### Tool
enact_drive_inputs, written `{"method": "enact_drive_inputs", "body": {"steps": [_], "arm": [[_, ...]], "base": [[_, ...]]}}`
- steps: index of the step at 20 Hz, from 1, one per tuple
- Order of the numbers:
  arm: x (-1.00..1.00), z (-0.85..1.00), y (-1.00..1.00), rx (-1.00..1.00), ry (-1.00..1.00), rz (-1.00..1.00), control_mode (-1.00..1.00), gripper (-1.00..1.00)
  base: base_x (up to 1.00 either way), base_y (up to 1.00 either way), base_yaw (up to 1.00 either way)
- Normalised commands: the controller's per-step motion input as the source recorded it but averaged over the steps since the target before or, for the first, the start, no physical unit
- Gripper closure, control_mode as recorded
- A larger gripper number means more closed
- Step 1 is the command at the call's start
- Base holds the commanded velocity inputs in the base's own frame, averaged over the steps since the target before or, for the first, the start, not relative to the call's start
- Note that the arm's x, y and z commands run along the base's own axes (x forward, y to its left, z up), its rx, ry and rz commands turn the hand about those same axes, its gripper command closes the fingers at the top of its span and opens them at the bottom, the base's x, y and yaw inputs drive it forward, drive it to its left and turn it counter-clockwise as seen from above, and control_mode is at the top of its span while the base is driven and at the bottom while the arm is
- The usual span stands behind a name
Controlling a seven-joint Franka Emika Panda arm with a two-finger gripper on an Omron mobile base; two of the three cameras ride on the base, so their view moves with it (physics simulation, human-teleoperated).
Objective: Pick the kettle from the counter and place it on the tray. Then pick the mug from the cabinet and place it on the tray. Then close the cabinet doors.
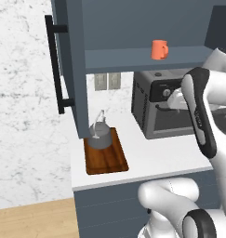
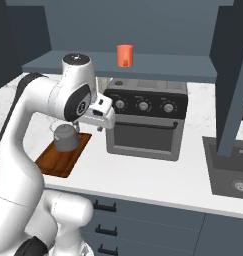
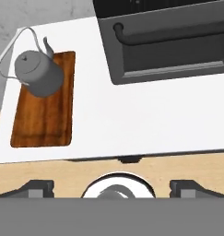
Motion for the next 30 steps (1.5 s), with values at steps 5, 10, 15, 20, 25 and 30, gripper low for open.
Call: {"method": "enact_drive_inputs", "body": {"steps": [5, 10, 15, 20, 25, 30], "arm": [[0.00, 0.67, -0.01, 0.00, -0.25, 0.21, -1.00, -1.00], [0.02, 0.71, 0.00, 0.00, -0.17, 0.14, -1.00, -1.00], [0.15, 0.40, 0.00, 0.00, -0.07, 0.04, -1.00, -1.00], [0.12, 0.20, 0.00, 0.00, -0.06, 0.01, -1.00, -1.00], [0.26, 0.02, 0.00, 0.00, 0.00, 0.00, -1.00, -1.00], [0.33, 0.00, 0.00, -0.01, -0.07, 0.00, -1.00, -1.00]], "base": [[0.00, 0.00, 0.00], [0.00, 0.00, 0.00], [0.00, 0.00, 0.00], [0.00, 0.00, 0.00], [0.00, 0.00, 0.00], [0.00, 0.00, 0.00]]}}
